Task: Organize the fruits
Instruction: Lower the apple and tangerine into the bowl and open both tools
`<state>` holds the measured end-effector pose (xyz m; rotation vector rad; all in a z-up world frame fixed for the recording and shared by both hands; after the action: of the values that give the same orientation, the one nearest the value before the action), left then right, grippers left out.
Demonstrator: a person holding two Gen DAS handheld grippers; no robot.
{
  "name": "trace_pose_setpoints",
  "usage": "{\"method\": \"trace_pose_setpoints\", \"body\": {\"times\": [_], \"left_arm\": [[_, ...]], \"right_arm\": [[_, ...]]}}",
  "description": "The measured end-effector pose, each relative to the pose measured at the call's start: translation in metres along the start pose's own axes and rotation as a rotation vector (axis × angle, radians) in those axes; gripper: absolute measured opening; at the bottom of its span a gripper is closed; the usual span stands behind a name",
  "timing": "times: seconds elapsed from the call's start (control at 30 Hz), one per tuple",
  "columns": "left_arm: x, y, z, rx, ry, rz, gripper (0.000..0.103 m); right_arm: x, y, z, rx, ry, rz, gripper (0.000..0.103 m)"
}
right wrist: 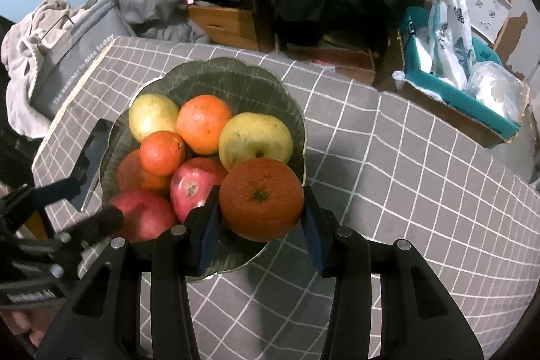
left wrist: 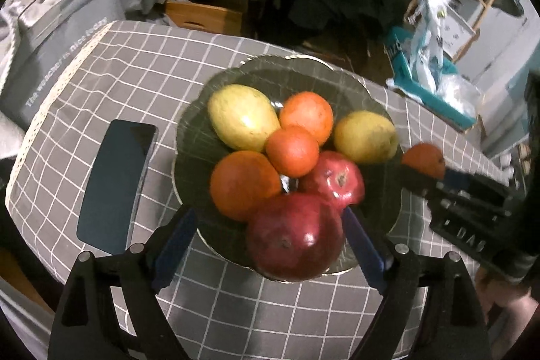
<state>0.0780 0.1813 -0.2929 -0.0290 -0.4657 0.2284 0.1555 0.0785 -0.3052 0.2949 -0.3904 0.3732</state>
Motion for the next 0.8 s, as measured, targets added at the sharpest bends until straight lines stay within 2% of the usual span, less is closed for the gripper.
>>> {"method": "trace_pose_setpoints", "body": {"times": [0.2, 0.23, 0.3, 0.37, 0.53, 0.8], "left_arm": [[0.005, 0.014, 0.009, 0.011, -0.035, 0.048, 0.089], [0.005, 0.016, 0.011, 0.016, -0.041, 0.050, 0.089], [0.006, 0.019, 0.013, 0.020, -0.047, 0.058, 0.089], [0.006, 0.021, 0.015, 0.019, -0.053, 0.064, 0.089], [0.010, 0.021, 0.026, 0.023, -0.081, 0.069, 0.089], [0.024, 0.013, 0.061, 0.023, -0.168, 0.049, 0.089]], "right_arm": [[-0.007, 0.005, -0.011, -0.002, 0.034, 0.020, 0.046], [-0.007, 0.006, -0.011, -0.002, 0.032, 0.021, 0.048], [-0.006, 0.007, -0.008, 0.001, 0.019, 0.022, 0.061], [-0.003, 0.008, -0.003, 0.007, 0.002, 0.021, 0.064], [0.008, 0.005, 0.013, 0.016, -0.041, -0.002, 0.064], [0.030, -0.005, 0.061, 0.009, -0.159, -0.035, 0.065]]}}
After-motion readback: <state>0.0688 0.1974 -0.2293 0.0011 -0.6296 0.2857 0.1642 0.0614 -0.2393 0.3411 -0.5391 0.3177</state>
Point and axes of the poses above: each gripper's, at about its wrist camera, not at the fingertips, and z roughly against the way its jaws point, y to its left, x to its top, the point moved 7 cm from there along -z, roughly the way its jaws point, and after that the axes turned 13 degrees about -z, right-handed, at the moved point
